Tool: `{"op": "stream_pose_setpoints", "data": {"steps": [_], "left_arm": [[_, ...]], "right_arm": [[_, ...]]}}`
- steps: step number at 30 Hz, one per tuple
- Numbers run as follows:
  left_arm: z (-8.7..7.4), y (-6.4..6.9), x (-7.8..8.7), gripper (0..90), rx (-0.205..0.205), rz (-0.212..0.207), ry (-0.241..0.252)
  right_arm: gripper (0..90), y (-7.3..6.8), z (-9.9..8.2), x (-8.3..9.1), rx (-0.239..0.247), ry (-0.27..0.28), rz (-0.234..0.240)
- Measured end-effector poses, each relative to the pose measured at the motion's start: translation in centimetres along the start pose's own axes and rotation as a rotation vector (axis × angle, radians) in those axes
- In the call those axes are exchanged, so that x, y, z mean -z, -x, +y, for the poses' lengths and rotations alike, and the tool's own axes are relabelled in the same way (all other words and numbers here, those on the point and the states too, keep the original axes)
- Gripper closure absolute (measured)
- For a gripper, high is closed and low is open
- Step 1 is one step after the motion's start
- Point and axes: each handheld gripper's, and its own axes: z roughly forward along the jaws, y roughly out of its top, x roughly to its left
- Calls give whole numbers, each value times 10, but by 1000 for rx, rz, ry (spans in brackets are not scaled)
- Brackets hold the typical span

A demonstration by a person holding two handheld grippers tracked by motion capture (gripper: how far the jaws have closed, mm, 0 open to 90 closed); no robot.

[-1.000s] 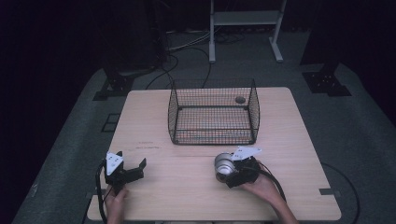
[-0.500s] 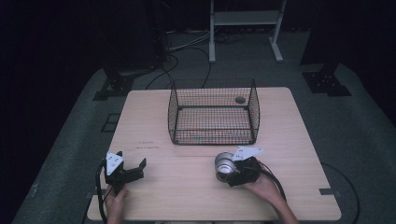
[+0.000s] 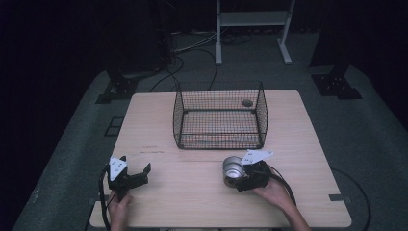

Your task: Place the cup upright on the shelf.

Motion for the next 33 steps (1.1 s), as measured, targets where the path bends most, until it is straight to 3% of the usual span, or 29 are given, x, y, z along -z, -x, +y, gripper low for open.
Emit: {"op": "stream_pose_setpoints", "data": {"steps": [12,33], "left_arm": [[0,0,0,0,1,0,-1],[0,-1,1,0,5,0,1]], "right_arm": [[179,4,6,14,-14,17,36],[180,14,24,36,-26,47,32]]}}
